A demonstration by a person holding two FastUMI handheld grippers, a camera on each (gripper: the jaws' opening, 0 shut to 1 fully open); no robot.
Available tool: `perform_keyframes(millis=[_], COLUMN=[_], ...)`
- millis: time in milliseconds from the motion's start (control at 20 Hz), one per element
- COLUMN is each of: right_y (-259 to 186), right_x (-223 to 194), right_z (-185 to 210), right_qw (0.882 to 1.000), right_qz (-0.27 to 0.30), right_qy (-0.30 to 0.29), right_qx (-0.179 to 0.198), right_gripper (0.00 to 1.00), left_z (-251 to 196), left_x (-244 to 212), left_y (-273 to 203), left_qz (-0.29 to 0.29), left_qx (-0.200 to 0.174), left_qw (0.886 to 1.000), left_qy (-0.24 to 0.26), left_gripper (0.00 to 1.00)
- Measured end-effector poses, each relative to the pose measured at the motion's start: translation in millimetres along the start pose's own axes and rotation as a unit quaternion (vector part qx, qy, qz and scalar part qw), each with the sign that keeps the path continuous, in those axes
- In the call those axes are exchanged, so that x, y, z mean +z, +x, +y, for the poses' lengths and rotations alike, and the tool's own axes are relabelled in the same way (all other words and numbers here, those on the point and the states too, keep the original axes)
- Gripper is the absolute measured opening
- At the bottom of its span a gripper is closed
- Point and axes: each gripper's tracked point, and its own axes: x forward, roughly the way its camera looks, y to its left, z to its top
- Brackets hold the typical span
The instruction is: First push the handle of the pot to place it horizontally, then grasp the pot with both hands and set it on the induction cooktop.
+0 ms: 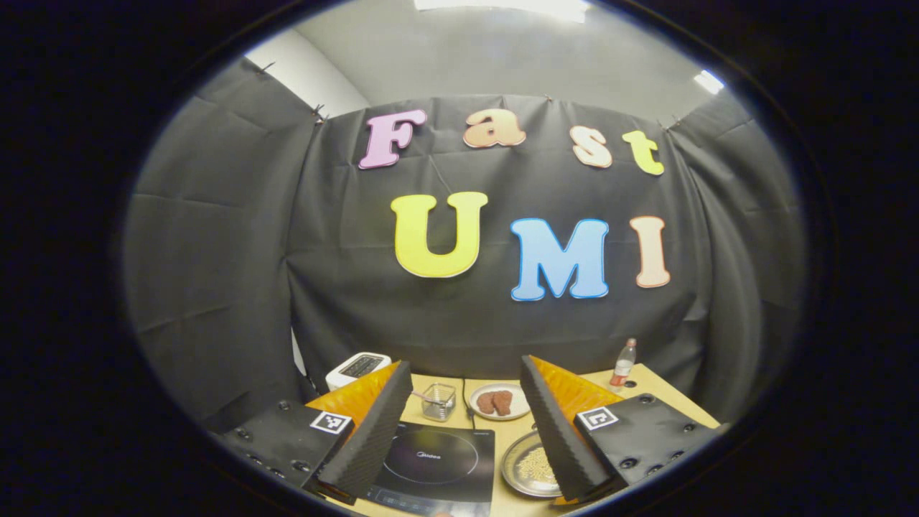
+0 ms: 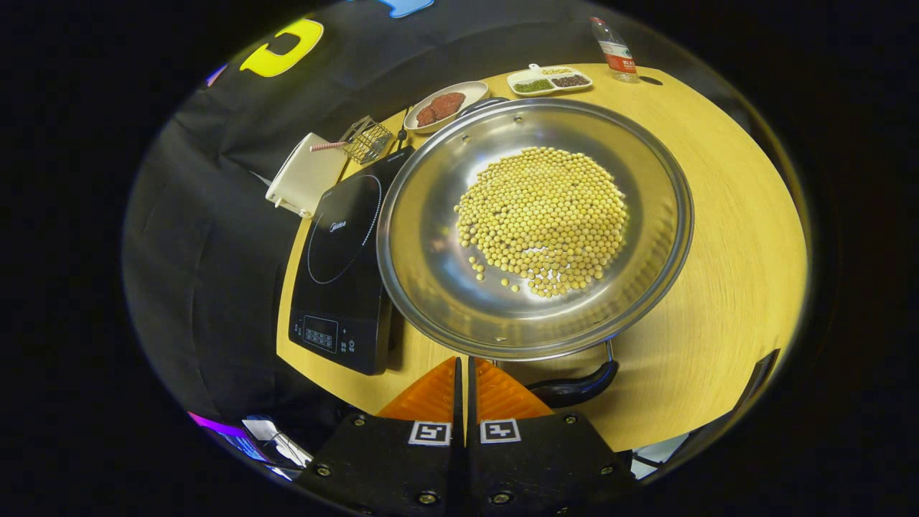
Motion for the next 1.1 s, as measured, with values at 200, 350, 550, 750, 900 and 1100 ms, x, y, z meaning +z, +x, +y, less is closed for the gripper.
perform_keyframes(millis=[200,350,550,750,900,1100], right_y=[-8,-14,-23,-31,-37,-45], right_x=[2,5,9,15,22,31], right_z=[-18,-33,-56,-77,-93,-113], right_qw=[1.000,1.000,0.999,0.998,0.997,0.996], right_qz=[-0.003,-0.002,-0.009,-0.013,-0.020,-0.028], right_qy=[0.007,0.021,0.016,0.019,0.022,0.019], right_qx=[-0.012,-0.022,-0.043,-0.060,-0.071,-0.082], right_gripper=[0.01,0.01,0.01,0.01,0.01,0.01], left_z=[-15,-27,-35,-44,-52,-65], left_x=[-1,-2,-3,-7,-7,-6], left_y=[4,6,4,2,0,-3], left_qz=[0.001,0.001,0.003,0.007,0.007,0.005], left_qx=[-0.008,-0.013,-0.013,-0.011,-0.012,-0.013], left_qw=[1.000,1.000,1.000,1.000,1.000,1.000], left_qy=[-0.002,0.000,0.000,-0.002,-0.003,-0.001], left_gripper=[0.99,0.94,0.99,0.99,0.99,0.99])
